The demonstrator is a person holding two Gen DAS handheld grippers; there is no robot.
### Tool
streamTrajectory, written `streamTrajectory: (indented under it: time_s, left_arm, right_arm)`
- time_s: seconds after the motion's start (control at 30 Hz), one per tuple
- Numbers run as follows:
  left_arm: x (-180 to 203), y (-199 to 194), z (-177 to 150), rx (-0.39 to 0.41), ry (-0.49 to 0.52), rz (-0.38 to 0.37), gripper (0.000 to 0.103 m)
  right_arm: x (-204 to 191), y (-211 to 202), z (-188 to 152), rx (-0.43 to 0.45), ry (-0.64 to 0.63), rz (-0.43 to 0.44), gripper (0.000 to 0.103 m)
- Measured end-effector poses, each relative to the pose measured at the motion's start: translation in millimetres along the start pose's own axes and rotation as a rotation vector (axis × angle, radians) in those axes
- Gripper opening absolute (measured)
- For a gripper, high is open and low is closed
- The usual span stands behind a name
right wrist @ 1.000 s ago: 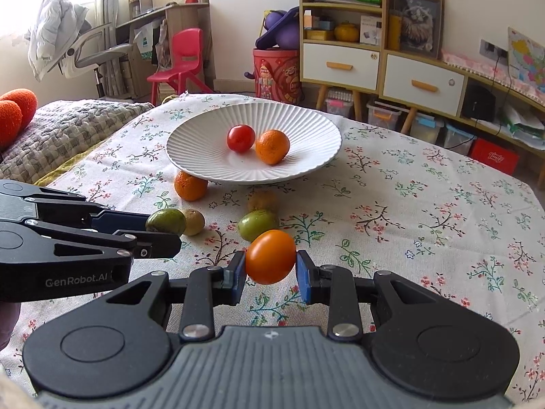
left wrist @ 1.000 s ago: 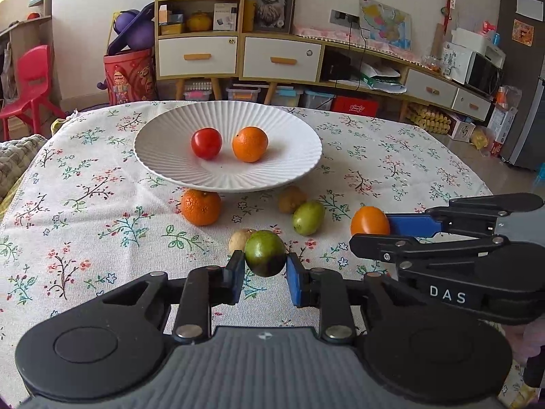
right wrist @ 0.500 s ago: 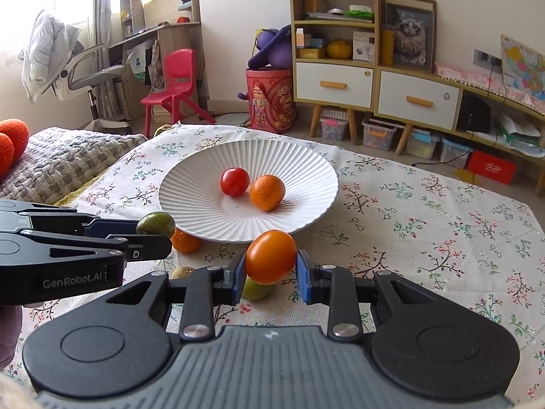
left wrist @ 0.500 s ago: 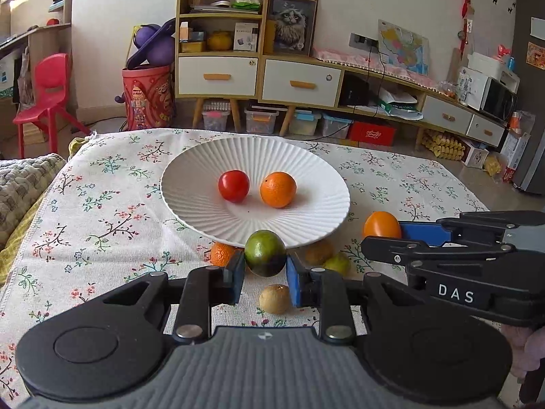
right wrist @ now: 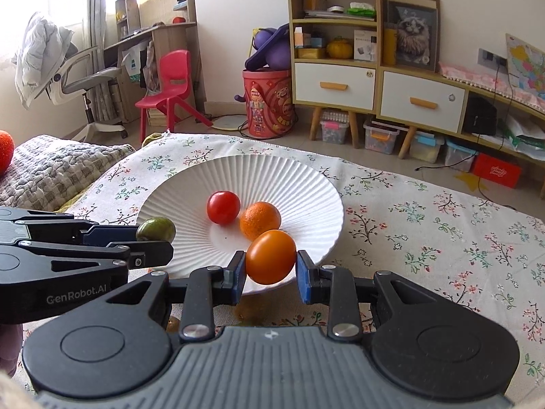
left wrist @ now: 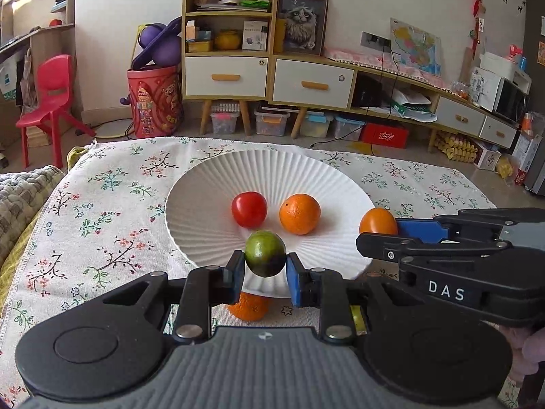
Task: Organize fruits
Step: 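Carry the lime and orange tomato into the white plate and open both grippers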
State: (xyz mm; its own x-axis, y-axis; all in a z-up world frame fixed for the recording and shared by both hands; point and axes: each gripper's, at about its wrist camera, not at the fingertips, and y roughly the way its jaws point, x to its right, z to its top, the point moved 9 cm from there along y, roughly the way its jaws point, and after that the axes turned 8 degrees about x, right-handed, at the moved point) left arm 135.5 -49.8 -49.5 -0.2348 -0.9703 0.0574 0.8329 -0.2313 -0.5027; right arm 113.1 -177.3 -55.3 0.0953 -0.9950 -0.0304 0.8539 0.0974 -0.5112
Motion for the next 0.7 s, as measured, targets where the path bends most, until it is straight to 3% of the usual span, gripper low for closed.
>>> streamTrajectory:
  time_s: [0.7]
  left_arm:
    - [-4,27,-1,-0.047,-0.017,0.012,0.011]
  right_arm:
    - [3,25,0,-0.043,-0.02,0.02,0.028]
